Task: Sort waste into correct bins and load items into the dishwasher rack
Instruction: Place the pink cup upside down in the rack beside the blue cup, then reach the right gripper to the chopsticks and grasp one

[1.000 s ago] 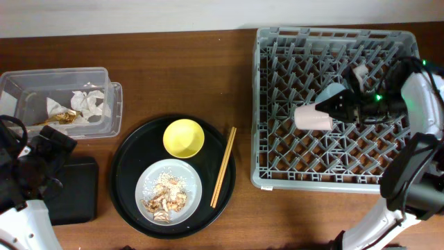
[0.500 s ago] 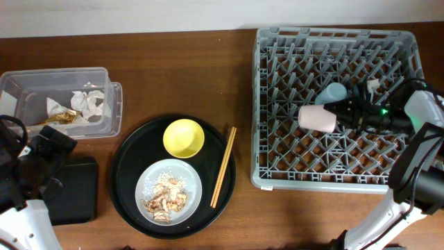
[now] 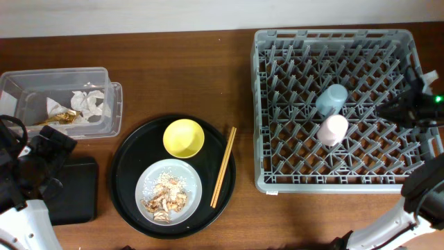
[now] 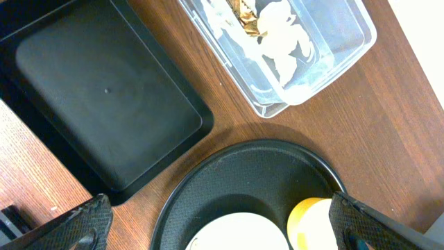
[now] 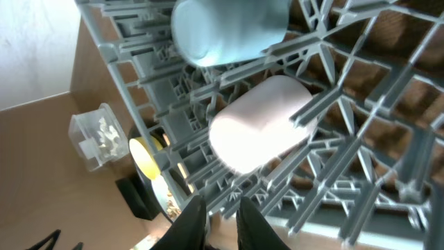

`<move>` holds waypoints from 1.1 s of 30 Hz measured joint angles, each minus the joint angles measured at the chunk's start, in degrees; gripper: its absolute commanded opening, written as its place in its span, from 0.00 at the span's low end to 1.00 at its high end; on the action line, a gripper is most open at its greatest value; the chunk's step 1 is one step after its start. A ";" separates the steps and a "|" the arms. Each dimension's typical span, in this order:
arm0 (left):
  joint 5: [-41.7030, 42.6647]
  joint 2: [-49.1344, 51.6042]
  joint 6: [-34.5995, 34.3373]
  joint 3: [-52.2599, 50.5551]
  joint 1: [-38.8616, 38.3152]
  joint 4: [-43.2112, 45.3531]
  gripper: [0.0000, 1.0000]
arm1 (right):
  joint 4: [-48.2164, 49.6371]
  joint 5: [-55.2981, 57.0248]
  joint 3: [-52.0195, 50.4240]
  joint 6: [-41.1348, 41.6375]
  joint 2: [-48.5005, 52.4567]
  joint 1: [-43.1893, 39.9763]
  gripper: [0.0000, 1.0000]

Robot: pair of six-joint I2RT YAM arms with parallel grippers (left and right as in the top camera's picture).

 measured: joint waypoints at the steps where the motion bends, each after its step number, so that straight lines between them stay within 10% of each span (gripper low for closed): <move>1: 0.00 0.00 0.00 0.00 0.00 0.02 0.99 | -1.05 0.85 1.53 0.15 -1.29 0.48 0.17; 9: 0.00 0.00 0.00 0.00 0.00 0.02 0.99 | -2.60 8.44 3.48 2.82 -10.80 29.49 0.23; 17: -0.02 0.00 0.00 0.00 0.00 0.07 0.99 | 12.83 37.83 -7.61 39.95 -10.69 71.73 0.17; 20: 0.00 0.00 0.00 0.00 0.00 0.00 0.99 | 25.14 39.08 -17.53 48.15 -10.36 79.45 0.33; 33: 0.00 0.00 0.00 -0.04 0.00 0.02 0.99 | 48.50 39.82 -39.08 62.62 -10.29 85.50 0.25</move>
